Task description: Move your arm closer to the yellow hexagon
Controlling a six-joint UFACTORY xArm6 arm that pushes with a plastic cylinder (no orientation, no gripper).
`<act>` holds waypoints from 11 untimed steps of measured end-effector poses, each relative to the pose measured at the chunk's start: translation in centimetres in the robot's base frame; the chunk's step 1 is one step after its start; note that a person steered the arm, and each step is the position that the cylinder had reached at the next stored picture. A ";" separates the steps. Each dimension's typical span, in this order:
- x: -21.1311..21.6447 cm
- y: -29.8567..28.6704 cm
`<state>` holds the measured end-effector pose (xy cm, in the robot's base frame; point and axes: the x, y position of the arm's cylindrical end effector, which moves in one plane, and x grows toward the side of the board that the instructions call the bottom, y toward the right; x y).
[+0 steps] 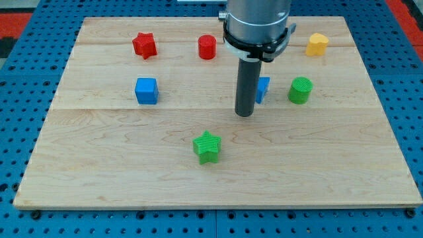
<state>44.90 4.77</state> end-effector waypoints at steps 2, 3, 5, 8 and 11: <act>-1.0 -2.5; -1.0 -3.9; -1.0 -5.4; -1.0 -6.1; -9.8 3.7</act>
<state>35.14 8.50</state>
